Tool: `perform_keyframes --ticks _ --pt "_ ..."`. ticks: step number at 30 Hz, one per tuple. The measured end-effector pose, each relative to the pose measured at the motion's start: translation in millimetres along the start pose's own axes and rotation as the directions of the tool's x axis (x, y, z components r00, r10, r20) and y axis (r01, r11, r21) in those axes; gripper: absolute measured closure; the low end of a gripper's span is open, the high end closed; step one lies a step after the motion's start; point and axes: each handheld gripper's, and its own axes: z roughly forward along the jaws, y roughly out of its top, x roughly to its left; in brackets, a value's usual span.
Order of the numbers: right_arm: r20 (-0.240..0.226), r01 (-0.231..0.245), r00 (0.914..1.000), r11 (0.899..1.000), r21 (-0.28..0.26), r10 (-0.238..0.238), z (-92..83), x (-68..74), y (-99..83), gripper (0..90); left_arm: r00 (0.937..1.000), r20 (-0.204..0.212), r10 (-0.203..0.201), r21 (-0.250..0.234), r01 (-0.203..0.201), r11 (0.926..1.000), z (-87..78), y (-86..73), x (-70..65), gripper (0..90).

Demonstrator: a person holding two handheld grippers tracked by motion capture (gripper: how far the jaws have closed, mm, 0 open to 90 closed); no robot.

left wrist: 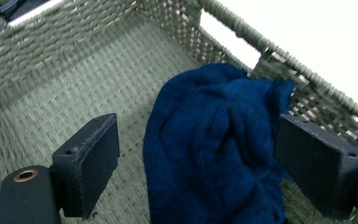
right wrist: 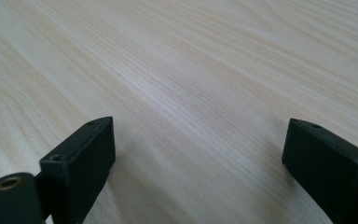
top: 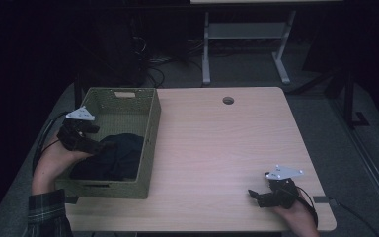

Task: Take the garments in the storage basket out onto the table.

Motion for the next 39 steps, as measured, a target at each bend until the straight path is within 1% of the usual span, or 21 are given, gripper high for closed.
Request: perform_keyframes --ticks 5,8,12,16,17,18,21,22,24,25,28,29,31,35,39 --pt "0.0 0.0 1.0 1.0 0.0 0.0 0.0 0.0 0.0 9.1 1.0 0.004 -0.009 0.03 0.009 0.9995 6.4 -6.1 4.3 14.2" --pt "0.0 0.0 1.0 1.0 0.0 0.0 0.0 0.0 0.0 9.1 0.9999 0.003 -0.017 0.055 0.017 0.9983 9.8 -8.7 5.7 14.2" --pt "0.0 0.0 1.0 1.0 0.001 0.0 0.0 0.0 0.0 9.1 0.9996 0.021 -0.017 0.076 0.015 0.997 16.0 -10.5 4.5 14.2" --pt "0.0 0.0 1.0 1.0 0.0 0.0 0.0 0.0 0.0 9.1 0.9996 0.023 -0.014 0.101 0.011 0.9948 23.3 -11.3 5.2 14.1" --pt "0.0 0.0 1.0 1.0 0.0 0.0 0.0 0.0 0.0 9.1 0.9994 0.028 -0.019 0.104 0.016 0.9945 24.8 -11.6 5.0 14.1" --pt "0.0 0.002 1.0 1.0 -0.001 -0.002 0.0 -0.1 0.0 9.1 0.9993 0.036 -0.013 0.105 0.01 0.9944 26.2 -11.7 5.2 14.2" --pt "0.001 0.003 1.0 1.0 0.001 -0.003 -0.1 -0.2 -0.1 9.1 0.9988 0.047 -0.012 0.111 0.007 0.9938 29.8 -11.5 3.6 14.2" --pt "0.0 0.0 1.0 1.0 0.0 0.0 0.0 0.0 0.0 9.1 0.9985 0.052 -0.02 0.121 0.014 0.9926 31.1 -11.4 2.5 14.2" --pt "0.0 0.0 1.0 1.0 0.0 0.0 -0.1 0.0 0.0 9.1 0.9987 0.051 -0.006 0.148 -0.002 0.989 35.3 -11.3 1.6 14.2" --pt "0.0 0.0 1.0 1.0 0.0 0.0 0.0 0.0 0.0 9.1 0.9985 0.055 -0.007 0.157 -0.002 0.9876 37.5 -11.3 1.1 14.2" --pt "0.0 0.0 1.0 1.0 0.0 0.0 -0.1 0.0 0.0 9.1 0.9982 0.06 -0.009 0.17 -0.002 0.9854 41.5 -10.7 -0.7 14.2" --pt "0.0 0.0 1.0 1.0 0.0 0.0 0.0 0.0 0.0 9.1 0.9983 0.058 -0.001 0.177 -0.009 0.9842 42.2 -10.2 -0.7 14.2" --pt "0.0 0.001 1.0 1.0 0.0 -0.001 0.0 0.0 0.0 9.1 0.9982 0.059 -0.01 0.181 0.0 0.9835 44.1 -10.1 -1.8 14.1" --pt "0.0 0.0 1.0 1.0 0.0 0.0 0.0 0.0 0.0 9.1 0.9983 0.059 -0.006 0.217 -0.006 0.9762 48.6 -9.3 -3.3 14.5" --pt "0.0 0.001 1.0 1.0 -0.001 -0.001 0.0 0.0 0.0 9.1 0.9983 0.057 0.016 0.247 -0.03 0.9684 53.2 -9.7 -5.7 14.5"
